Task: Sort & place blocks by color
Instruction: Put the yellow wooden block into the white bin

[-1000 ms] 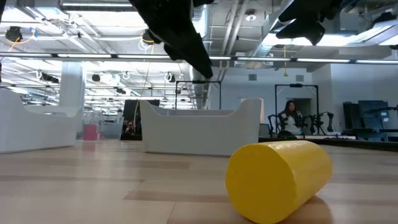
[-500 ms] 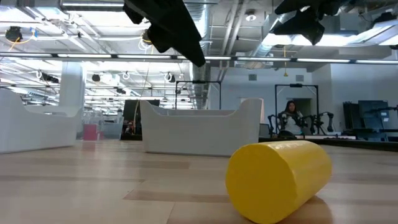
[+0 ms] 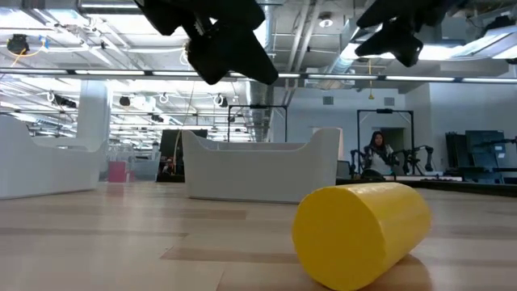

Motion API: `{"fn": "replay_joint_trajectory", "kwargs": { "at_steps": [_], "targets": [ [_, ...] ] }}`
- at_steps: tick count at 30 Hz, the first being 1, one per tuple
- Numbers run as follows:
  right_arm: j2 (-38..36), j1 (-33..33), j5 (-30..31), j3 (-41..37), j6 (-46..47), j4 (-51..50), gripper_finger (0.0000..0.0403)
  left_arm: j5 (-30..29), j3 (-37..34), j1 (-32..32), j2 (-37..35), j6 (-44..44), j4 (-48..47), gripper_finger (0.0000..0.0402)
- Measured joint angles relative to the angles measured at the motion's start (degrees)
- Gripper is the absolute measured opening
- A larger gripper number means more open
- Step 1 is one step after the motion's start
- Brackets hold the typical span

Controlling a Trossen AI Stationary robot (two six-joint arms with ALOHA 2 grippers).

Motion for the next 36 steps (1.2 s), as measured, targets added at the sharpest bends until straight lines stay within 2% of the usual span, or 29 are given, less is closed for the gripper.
{"fn": "replay_joint_trajectory", "kwargs": {
  "at_steps": [4,6,10,13,19,25,32,36],
  "targets": [
    [2.0,1.2,0.1,0.0,-1.4,0.6,0.0238,0.2,-0.3,-0.2,0.0,2.6,1.2,0.029],
    [3.1,2.3,0.3,0.0,-2.2,1.6,0.0238,-1.7,-0.3,-0.7,-0.1,5.4,2.8,0.0289],
    [5.0,5.2,0.4,0.2,-3.7,4.2,0.0238,-2.6,-0.3,-1.6,-0.6,8.8,6.2,0.0276],
    [6.4,7.6,0.5,0.3,-5.2,6.6,0.0238,-2.8,-0.3,-2.3,-2.4,9.7,5.8,0.0261],
    [12.1,10.6,4.4,0.3,-9.8,15.3,0.0238,-3.9,-2.2,-2.6,-8.1,11.6,5.7,0.0237],
    [19.8,10.9,-0.5,0.3,-14.5,26.4,0.0238,-7.1,-11.1,-2.7,-16.9,12.3,13.5,0.0229],
    [25.7,11.2,-4.5,0.3,-16.0,33.7,0.0238,-10.3,-24.1,-1.6,-24.6,12.7,31.4,0.0229],
    [29.4,11.5,-5.6,0.3,-17.2,36.2,0.0238,-10.5,-28.6,-0.5,-26.3,13.8,40.1,0.0229]
  ]
}}
